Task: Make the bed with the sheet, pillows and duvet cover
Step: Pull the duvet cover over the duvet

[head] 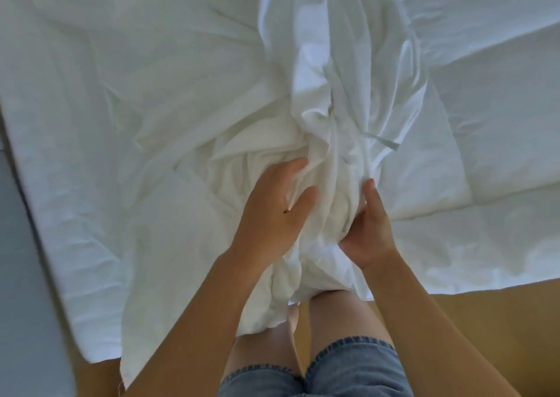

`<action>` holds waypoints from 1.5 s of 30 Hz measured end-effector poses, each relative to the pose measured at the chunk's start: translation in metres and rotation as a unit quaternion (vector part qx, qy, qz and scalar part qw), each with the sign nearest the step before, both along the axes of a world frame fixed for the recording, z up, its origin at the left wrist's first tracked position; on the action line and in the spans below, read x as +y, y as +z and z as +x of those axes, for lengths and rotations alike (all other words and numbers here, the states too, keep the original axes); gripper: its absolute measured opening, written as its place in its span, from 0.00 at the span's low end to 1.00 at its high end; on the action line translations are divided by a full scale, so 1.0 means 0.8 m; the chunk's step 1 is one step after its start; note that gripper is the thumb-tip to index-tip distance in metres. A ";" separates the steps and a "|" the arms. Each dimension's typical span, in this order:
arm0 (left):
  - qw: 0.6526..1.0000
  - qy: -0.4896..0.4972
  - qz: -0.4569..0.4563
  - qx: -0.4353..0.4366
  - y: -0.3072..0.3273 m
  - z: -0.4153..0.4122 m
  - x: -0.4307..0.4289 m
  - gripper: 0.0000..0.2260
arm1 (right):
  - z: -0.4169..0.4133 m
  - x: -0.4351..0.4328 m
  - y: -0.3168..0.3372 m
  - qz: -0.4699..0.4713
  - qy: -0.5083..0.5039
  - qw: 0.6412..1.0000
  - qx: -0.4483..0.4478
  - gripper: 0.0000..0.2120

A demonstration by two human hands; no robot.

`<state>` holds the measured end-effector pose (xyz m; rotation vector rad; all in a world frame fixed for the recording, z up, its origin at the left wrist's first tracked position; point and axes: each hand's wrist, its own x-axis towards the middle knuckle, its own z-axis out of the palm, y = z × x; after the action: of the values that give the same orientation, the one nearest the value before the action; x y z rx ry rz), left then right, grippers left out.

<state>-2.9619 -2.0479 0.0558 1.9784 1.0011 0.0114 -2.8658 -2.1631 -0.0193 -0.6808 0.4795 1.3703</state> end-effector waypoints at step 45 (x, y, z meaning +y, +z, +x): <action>0.875 0.481 -0.010 0.059 0.051 -0.440 0.179 0.14 | -0.270 0.105 0.082 -0.042 0.389 0.860 -0.327 0.25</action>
<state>-3.3141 -1.9045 0.0966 1.2821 1.9581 0.4285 -3.0818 -2.0789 0.0463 -1.4467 -0.3393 1.7309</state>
